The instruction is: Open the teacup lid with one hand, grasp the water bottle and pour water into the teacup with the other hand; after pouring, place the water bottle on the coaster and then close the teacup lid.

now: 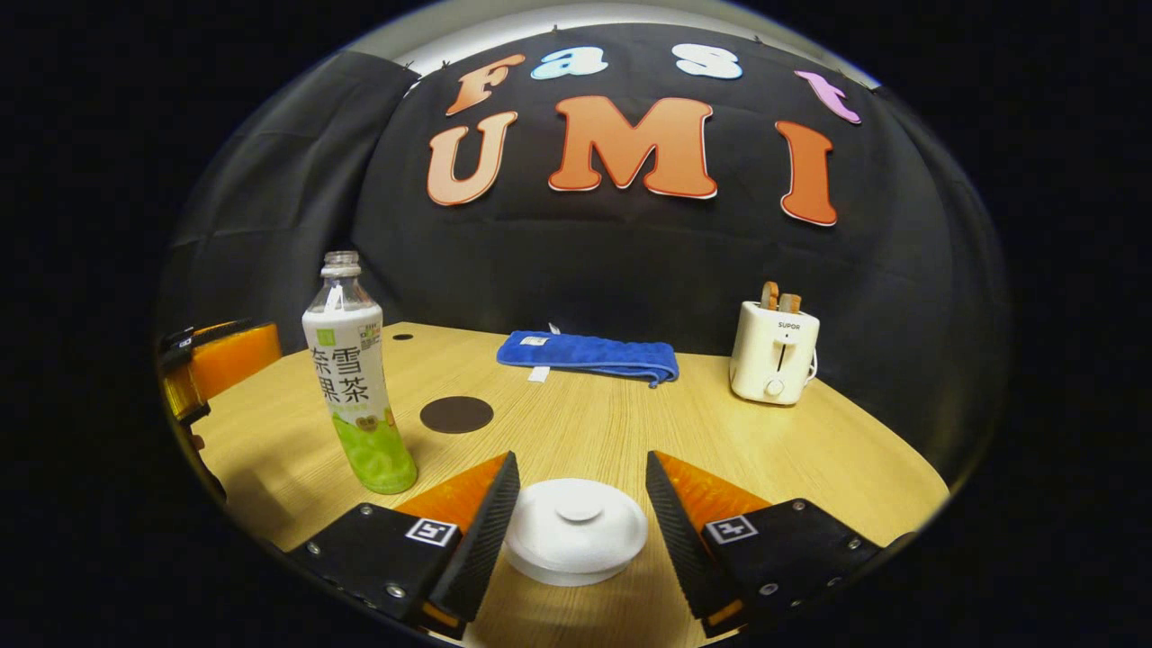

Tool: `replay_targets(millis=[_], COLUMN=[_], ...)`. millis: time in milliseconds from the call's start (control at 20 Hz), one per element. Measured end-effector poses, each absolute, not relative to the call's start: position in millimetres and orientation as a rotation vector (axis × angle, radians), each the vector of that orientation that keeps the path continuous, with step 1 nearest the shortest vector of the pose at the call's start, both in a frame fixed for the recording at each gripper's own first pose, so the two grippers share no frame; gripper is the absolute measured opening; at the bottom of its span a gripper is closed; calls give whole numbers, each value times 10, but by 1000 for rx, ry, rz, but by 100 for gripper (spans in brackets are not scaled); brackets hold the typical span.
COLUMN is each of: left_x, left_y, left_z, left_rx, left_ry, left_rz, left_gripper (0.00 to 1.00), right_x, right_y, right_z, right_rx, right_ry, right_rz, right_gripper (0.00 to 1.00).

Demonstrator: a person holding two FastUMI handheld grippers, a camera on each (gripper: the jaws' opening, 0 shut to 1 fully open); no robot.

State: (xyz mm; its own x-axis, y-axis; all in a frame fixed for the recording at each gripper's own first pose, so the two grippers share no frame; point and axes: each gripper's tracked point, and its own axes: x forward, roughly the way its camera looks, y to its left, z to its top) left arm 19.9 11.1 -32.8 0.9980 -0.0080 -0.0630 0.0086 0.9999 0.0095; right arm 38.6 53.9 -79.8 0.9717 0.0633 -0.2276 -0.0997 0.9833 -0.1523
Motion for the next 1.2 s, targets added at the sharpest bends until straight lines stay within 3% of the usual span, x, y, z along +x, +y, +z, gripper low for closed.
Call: replay_targets(millis=[100,150,200,300,350,400,500,900,1200], left_x=[190,189,201,195,190,196,198,194,177], left_y=[130,139,142,132,127,118,117,117,79], left_z=[-346,-349,-363,-374,-373,-371,-362,-390,-366], left_rx=[5,4,2,-2,-3,-3,-2,17,21], left_ry=[65,67,70,73,73,72,70,73,66], left_rz=[-4,-2,-2,-3,-5,-9,-10,7,8], left_gripper=[99,99,99,99,99,99,99,99,99], right_x=[404,404,399,417,422,428,427,443,399], right_y=[542,543,541,526,521,519,535,552,515], right_z=[-823,-828,-839,-859,-872,-886,-915,-910,-675], right_rx=[-167,-166,-167,-168,-167,-166,-160,-144,-124], right_ry=[230,232,233,237,240,242,246,227,170], right_rz=[80,78,77,71,71,69,74,99,106], right_gripper=[74,64,64,54,46,46,36,20,19])
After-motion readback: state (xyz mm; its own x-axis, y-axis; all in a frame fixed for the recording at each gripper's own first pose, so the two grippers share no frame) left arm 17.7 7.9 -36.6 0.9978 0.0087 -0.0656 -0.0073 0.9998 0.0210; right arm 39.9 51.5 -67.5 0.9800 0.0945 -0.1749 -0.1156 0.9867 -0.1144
